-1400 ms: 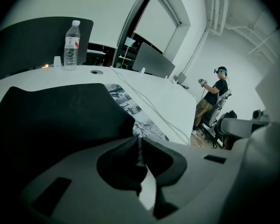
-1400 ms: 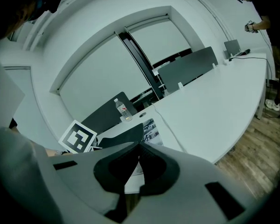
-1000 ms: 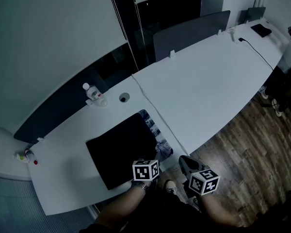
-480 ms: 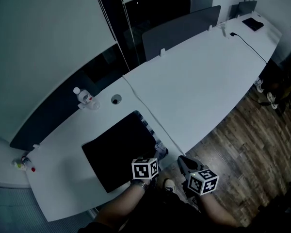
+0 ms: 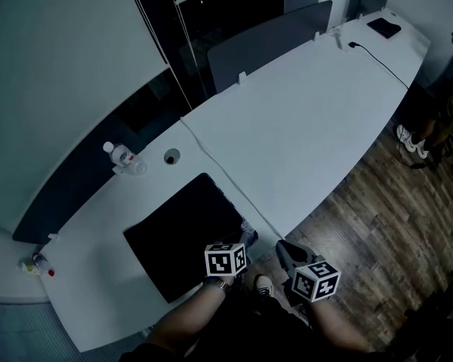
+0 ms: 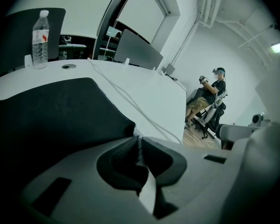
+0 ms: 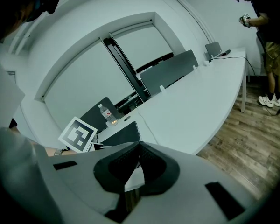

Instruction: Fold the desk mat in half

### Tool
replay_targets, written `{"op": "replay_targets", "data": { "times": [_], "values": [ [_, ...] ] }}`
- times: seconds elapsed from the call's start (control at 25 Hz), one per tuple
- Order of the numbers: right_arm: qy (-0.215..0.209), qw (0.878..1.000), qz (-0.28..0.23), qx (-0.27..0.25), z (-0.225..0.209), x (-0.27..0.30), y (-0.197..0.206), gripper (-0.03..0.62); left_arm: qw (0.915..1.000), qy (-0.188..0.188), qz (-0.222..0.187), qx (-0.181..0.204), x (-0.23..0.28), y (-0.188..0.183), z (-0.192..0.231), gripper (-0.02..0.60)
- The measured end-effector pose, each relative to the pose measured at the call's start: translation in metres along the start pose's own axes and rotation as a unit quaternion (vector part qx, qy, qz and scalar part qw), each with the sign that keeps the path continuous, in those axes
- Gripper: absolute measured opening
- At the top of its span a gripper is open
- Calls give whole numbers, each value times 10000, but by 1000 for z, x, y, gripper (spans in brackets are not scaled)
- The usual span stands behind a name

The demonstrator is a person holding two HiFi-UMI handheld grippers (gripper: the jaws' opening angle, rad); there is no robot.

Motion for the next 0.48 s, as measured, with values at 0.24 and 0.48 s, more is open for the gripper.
{"op": "replay_targets", "data": {
  "times": [0.24,0.48],
  "values": [
    [101,9999,-32,-112,-3,-1,-3,23,10000,46,25,62,5,-2,-3,37],
    [80,9999,11,-97,-6,-4,-1,23,9998,28,-70,161,5,-4,-7,55]
  ]
}}
Point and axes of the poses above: the fingertips, and each gripper's own axes: x forward along the fingers, z to its left, y out of its underside, the point moved 5 cm from there along -x, backward along the fingers, and after that the axes turned 1 degree about z, right-handed, at the moved point
